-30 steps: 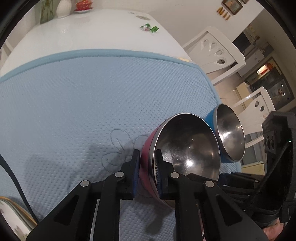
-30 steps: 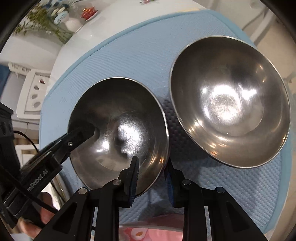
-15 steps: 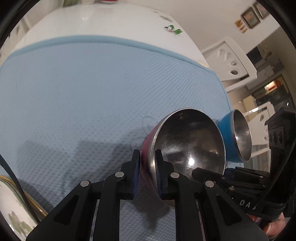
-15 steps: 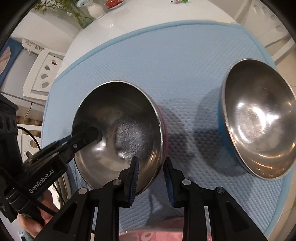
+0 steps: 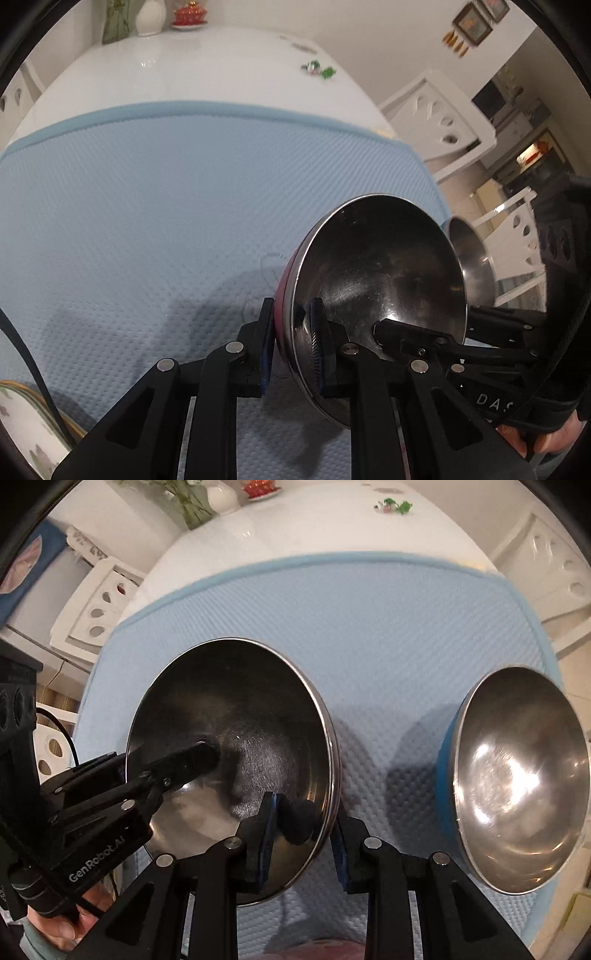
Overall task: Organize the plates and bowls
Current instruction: 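Lift the pink steel bowl with the right gripper toward the pink cartoon bowl, then lower the pink steel bowl into the pink cartoon bowl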
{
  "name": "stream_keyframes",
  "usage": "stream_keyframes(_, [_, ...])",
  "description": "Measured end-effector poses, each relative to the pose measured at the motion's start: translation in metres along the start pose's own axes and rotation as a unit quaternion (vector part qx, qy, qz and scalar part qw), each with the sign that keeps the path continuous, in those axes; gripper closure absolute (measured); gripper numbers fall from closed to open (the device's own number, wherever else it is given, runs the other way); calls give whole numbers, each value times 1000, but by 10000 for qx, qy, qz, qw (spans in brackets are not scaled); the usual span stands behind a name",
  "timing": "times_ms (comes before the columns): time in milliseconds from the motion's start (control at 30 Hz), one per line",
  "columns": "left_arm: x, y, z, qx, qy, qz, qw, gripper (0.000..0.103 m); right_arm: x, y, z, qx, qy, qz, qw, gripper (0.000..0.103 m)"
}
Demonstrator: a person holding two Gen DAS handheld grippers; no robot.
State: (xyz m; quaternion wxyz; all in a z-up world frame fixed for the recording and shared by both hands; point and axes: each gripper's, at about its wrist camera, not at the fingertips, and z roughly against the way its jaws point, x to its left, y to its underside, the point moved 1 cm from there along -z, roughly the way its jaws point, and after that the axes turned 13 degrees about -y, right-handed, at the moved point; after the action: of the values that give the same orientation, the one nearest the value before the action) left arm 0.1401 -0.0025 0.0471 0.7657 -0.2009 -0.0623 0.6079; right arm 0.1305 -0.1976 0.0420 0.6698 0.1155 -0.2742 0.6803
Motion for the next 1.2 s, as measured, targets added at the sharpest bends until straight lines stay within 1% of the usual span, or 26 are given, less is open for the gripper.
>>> stream_keyframes(100, [1, -3, 14, -131, 49, 47, 9999, 89, 5, 1, 16, -152, -117, 85, 9998, 77])
stream_keyframes(267, [-14, -5, 53, -525, 69, -114, 9985, 89, 23, 11, 50, -449, -150, 263, 9985, 77])
stream_keyframes(433, [-36, 2, 87, -801, 173, -285, 9962, 89, 30, 28, 82, -677, -351, 17, 9971, 77])
stream_keyframes(567, [-63, 16, 106, -912, 258, -455, 9945, 89, 27, 52, 107, -771, -428, -191, 9959, 77])
stream_keyframes(700, [-79, 36, 117, -930, 323, -557, 9936, 89, 25, 74, 119, -807, -358, -350, 9955, 77])
stream_keyframes(867, [-93, 56, 116, -816, 380, -585, 9942, 89, 17, 102, 127, -752, -342, -548, 9951, 77])
stream_keyframes(967, [-99, 68, 114, -710, 373, -612, 9949, 89, 11, 118, 127, -676, -341, -638, 9951, 77])
stream_keyframes(1200, [-103, 99, 107, -457, 348, -623, 9964, 89, -1, 144, 117, -389, -333, -819, 9953, 76])
